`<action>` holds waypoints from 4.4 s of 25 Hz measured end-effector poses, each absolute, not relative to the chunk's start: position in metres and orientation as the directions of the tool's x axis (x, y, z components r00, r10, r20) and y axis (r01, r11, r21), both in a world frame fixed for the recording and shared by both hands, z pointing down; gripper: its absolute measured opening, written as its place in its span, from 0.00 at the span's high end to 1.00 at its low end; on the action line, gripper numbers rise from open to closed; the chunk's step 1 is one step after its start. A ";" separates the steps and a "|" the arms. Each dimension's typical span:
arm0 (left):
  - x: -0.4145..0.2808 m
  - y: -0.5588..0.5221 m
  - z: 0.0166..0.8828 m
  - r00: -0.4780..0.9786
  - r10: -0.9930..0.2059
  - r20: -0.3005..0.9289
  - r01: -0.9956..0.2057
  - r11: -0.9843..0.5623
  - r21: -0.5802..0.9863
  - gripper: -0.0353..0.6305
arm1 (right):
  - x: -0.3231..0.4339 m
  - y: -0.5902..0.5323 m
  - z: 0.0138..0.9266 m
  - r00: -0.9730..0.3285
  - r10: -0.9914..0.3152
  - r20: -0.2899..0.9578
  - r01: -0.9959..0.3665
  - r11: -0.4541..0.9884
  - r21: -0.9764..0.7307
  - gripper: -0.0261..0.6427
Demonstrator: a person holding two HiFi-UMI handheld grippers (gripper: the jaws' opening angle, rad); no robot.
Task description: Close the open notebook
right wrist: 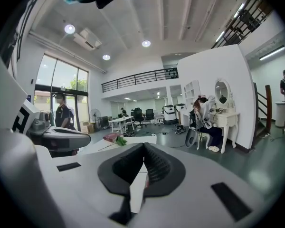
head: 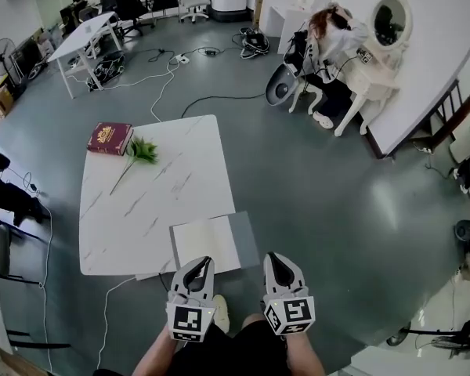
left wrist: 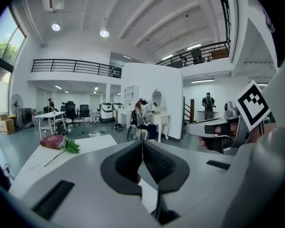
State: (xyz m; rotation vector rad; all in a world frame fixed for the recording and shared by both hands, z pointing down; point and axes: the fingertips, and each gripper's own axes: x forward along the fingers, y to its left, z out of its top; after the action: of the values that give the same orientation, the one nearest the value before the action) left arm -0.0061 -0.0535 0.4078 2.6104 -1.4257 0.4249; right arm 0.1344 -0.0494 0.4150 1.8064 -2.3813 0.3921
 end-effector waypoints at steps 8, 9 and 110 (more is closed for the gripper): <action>0.009 -0.071 0.469 0.512 -0.766 0.390 -0.835 -0.549 0.018 0.91 | 0.150 -0.071 0.477 -0.266 -0.903 0.338 -0.962 0.223 -0.161 0.94; 0.011 -0.073 0.478 0.509 -0.763 0.399 -0.837 -0.548 0.019 0.91 | 0.153 -0.073 0.486 -0.266 -0.899 0.348 -0.961 0.220 -0.167 0.94; -0.039 -0.041 0.563 0.275 -0.814 0.511 -0.953 -0.301 0.033 0.91 | 0.102 -0.071 0.607 -0.565 -0.648 0.512 -0.824 0.406 -0.395 0.89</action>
State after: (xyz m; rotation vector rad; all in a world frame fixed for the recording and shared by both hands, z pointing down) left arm -0.0395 -0.0409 0.5635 2.2176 -1.6092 0.5817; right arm 0.1021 -0.0707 0.6072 1.2854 -2.3881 0.9077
